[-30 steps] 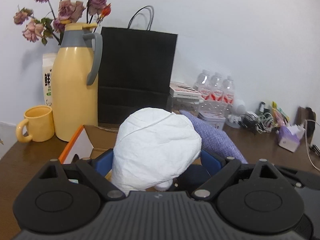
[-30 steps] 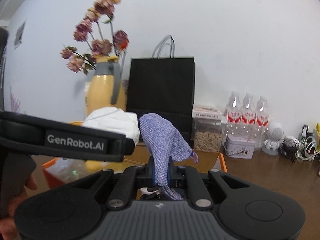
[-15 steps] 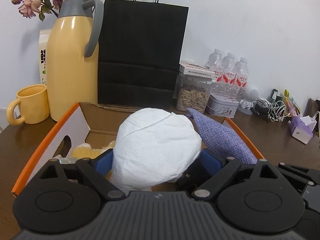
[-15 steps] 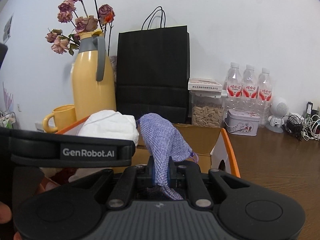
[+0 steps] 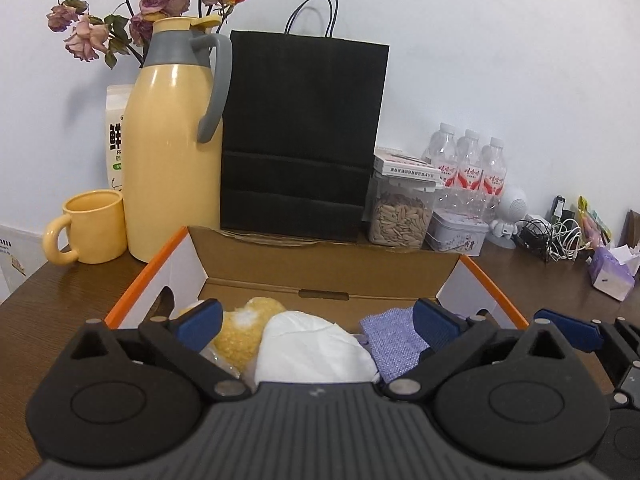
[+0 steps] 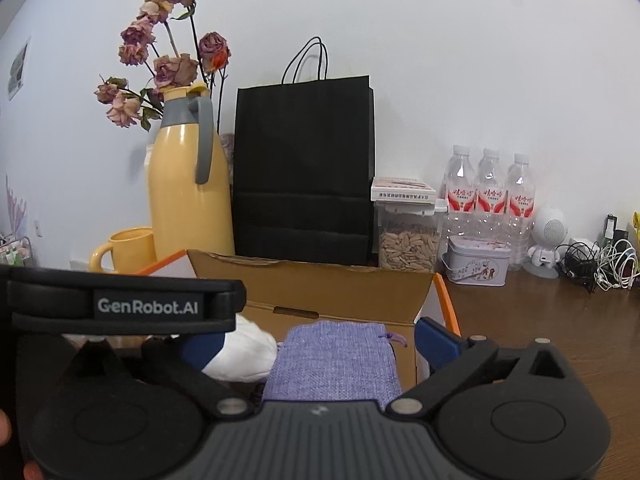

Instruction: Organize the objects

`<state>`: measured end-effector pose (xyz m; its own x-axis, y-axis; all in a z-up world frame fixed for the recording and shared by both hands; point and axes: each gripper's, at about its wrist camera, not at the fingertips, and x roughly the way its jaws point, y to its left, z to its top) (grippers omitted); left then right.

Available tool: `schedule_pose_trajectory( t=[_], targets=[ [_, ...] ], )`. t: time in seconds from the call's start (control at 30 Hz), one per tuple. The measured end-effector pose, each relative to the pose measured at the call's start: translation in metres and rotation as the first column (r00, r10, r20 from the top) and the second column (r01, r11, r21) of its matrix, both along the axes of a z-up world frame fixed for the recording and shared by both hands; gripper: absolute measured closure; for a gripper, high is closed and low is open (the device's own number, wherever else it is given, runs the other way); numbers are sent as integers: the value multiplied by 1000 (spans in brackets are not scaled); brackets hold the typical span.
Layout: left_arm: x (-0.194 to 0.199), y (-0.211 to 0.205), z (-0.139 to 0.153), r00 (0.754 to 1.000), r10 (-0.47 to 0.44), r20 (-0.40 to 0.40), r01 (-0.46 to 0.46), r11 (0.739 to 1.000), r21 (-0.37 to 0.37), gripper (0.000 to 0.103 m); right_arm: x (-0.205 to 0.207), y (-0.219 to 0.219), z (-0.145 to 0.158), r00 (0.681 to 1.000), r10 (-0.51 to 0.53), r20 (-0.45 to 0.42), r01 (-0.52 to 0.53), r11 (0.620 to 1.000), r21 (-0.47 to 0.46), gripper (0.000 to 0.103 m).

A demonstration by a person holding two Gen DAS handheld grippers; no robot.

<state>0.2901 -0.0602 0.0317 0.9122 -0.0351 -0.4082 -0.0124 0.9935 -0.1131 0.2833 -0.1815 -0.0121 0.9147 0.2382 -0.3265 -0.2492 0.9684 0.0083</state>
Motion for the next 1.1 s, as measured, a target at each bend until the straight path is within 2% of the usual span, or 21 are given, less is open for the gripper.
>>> schedule_pose_trajectory(
  t=[0.33, 0.43, 0.57, 0.83, 1.1],
  targets=[
    [-11, 2, 6, 1000, -7, 23, 7, 1000, -8, 0, -10, -2, 6, 1000, -9, 21, 9, 1000, 4, 0],
    [-20, 5, 11, 999, 0, 51, 1, 1000, -19, 0, -15, -3, 9, 1000, -10, 25, 10, 1000, 1, 0],
    [-38, 7, 21, 995, -6, 98, 9, 1000, -26, 0, -26, -6, 17, 999, -11, 51, 11, 1000, -4, 0],
    [-81, 16, 33, 991, -34, 127, 37, 999, -21, 0, -61, -16, 34, 997, 10, 78, -10, 1000, 8, 0],
    [-128, 26, 36, 990, -51, 129, 51, 999, 2, 0, -103, -26, 32, 999, 19, 47, -19, 1000, -10, 0]
  ],
)
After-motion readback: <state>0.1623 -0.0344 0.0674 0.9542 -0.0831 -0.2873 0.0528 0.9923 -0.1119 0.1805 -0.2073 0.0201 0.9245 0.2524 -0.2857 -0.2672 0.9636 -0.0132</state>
